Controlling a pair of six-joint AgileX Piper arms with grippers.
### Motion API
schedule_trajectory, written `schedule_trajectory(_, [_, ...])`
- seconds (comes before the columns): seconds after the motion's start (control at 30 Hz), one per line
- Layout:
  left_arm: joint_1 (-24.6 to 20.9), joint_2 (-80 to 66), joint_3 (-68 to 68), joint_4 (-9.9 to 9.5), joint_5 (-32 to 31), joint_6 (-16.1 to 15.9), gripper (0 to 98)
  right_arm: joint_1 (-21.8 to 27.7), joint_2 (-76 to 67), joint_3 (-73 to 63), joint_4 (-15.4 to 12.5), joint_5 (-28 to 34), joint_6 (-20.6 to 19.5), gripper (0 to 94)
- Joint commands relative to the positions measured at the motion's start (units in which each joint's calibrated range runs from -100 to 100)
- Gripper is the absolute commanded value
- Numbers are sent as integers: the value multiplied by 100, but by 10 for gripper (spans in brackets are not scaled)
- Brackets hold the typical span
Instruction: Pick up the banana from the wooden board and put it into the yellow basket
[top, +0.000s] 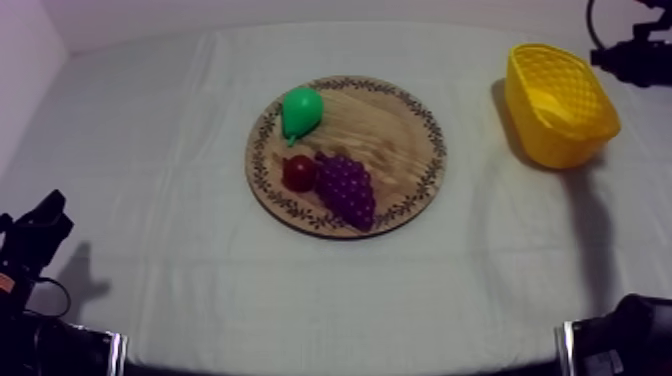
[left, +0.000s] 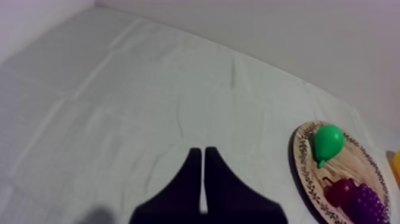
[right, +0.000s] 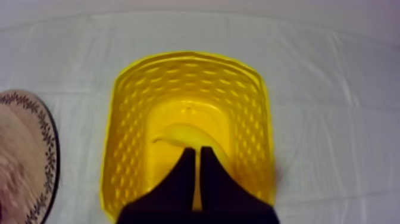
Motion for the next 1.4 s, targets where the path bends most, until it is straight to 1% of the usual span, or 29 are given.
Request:
schedule_trajectory(0.0, [-3,0,2,1,-1,2,1,-72,-1278,1478,-68,-550,293,4])
schedule_trajectory(0.07, [-3,0,2,1,-1,2,1,-164,-1797,1982,-86,-579,348,4])
schedule_trajectory(0.13, [-3,0,2,1,-1,2,1,-287,-2324,2469,8,-583,293,4])
schedule_trajectory(0.23, [-3,0,2,1,-1,2,1,-438,-3227,3138,314,-442,57,4])
schedule_trajectory(0.37, [-3,0,2,1,-1,2,1,-563,-4652,3841,813,37,-381,4])
schedule_trajectory(0.5, [-3,0,2,1,-1,2,1,-559,-5775,4291,1134,578,-696,4])
schedule_trajectory(0.63, [-3,0,2,1,-1,2,1,-558,-6531,4642,1429,942,-978,4])
schedule_trajectory(0.77, [-3,0,2,1,-1,2,1,-577,-7096,4855,1822,1096,-1494,3])
schedule_trajectory(0.97, [-3,0,2,1,-1,2,1,-584,-7484,4954,2135,1128,-1956,3])
schedule_trajectory(1.03, [-3,0,2,1,-1,2,1,-572,-7512,4961,2181,1124,-1961,3])
schedule_trajectory(1.1, [-3,0,2,1,-1,2,1,-564,-7526,4965,2205,1113,-1851,3])
schedule_trajectory(1.27, [-3,0,2,1,-1,2,1,-552,-7537,4968,2224,1105,-1317,3])
schedule_trajectory(1.37, [-3,0,2,1,-1,1,1,-550,-7538,4968,2226,1104,-1087,3])
